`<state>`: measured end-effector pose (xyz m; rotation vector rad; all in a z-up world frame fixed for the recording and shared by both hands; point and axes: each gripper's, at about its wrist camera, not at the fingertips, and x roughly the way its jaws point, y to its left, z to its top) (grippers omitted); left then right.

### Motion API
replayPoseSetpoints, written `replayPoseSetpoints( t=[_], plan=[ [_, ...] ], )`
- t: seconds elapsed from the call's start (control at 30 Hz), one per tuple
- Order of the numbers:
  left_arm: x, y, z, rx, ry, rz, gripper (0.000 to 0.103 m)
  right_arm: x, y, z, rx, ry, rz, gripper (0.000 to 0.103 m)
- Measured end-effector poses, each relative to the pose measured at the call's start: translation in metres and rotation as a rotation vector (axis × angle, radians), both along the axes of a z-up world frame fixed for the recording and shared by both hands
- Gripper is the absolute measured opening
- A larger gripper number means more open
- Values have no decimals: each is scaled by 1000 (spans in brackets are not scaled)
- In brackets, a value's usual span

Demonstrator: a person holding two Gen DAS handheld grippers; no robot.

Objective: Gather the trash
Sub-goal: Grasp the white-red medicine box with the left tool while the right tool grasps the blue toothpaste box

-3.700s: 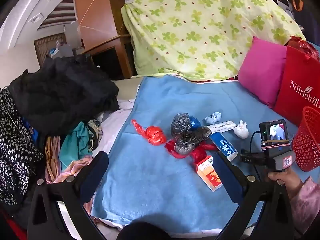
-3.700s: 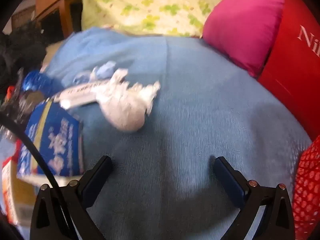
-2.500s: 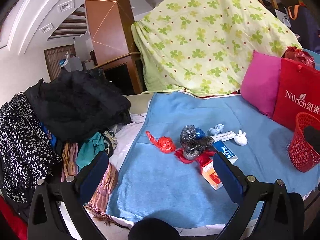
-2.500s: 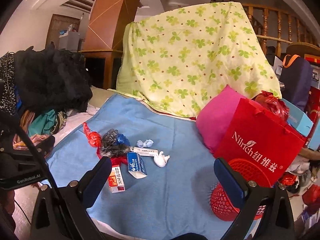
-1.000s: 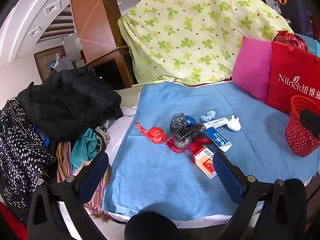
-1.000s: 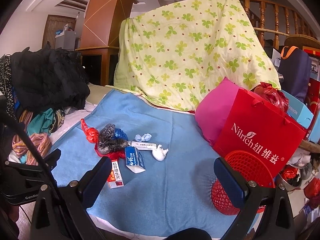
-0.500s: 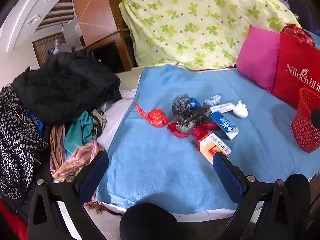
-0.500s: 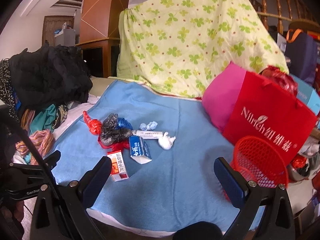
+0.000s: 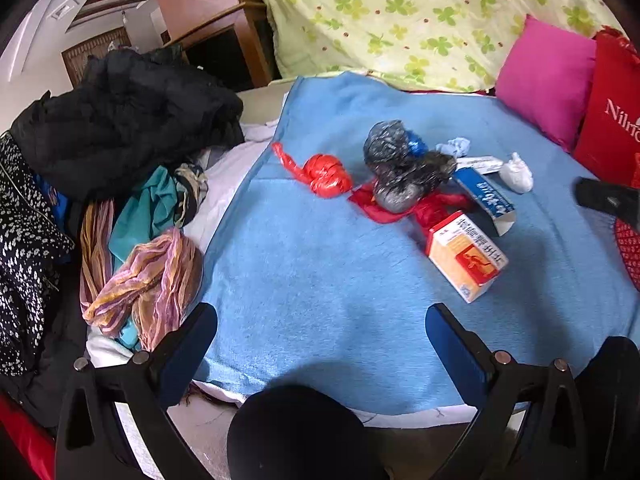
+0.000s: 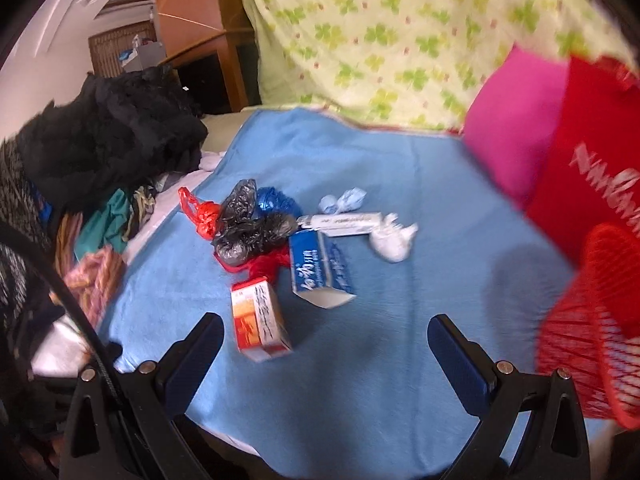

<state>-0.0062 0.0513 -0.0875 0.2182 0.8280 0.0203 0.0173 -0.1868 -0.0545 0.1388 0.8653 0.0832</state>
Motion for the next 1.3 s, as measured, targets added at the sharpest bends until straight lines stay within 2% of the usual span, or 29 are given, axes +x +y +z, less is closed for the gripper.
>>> replayPoseSetpoints(
  t=[0.13,0.27,0.33,0.43,0.5,0.53,0.57,0.7,0.93,1.07,1.13,1.23,1.3],
  plan=[
    [8,5,-5,-2,17,16,103,57,-2,-35,109,91,44,102],
    [15,10,-10,-5,30,27,103,99,14,-65,118,187,92,85],
    [18,12,-11,-5,36,33,103,117,24,-77,92,222,104,85],
    [23,14,-13,-7,45,38,103,135,36,-92,1,261,96,84],
    [26,14,-14,-8,50,36,103,144,37,-103,-31,305,96,63],
    [28,13,-14,-11,53,34,103,147,36,-108,-41,327,89,59],
    [29,13,-14,-18,57,31,103,148,34,-110,-30,327,87,59],
    [39,2,-17,-64,84,-4,103,138,15,-98,13,249,58,46],
    [71,-42,-35,-198,162,-89,103,100,-38,-74,160,187,5,45],
    [86,-72,-40,-273,175,-111,103,70,-54,-53,163,126,-23,45],
    [94,-86,-44,-286,185,-111,103,52,-63,-44,172,96,-30,45],
    [106,-96,-59,-276,242,-81,103,31,-75,-32,179,58,-48,45],
    [112,-100,-71,-279,270,-67,95,18,-83,-25,194,36,-59,45]
  ],
)
